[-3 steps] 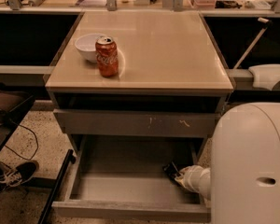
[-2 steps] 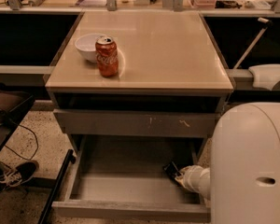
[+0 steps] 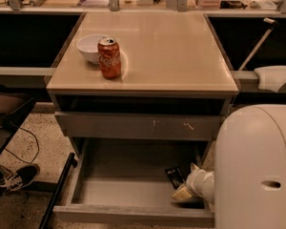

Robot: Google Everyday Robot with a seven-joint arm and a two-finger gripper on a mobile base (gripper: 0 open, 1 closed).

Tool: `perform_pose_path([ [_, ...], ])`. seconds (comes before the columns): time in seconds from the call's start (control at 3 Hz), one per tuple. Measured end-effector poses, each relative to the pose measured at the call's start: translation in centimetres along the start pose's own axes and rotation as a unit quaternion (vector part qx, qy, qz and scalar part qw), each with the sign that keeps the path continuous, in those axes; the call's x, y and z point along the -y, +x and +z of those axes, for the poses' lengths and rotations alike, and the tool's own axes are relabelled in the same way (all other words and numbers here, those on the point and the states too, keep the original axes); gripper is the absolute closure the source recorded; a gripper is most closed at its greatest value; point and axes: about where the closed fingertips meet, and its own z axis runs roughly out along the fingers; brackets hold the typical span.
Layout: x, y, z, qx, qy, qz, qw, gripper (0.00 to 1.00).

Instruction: Place rxbar chocolate into middle drawer

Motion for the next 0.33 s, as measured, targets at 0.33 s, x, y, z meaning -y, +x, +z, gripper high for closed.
perform_pose_path([
  [0.33,0.0,0.0,0.0,0.0,0.0,0.0,1.0,0.0],
])
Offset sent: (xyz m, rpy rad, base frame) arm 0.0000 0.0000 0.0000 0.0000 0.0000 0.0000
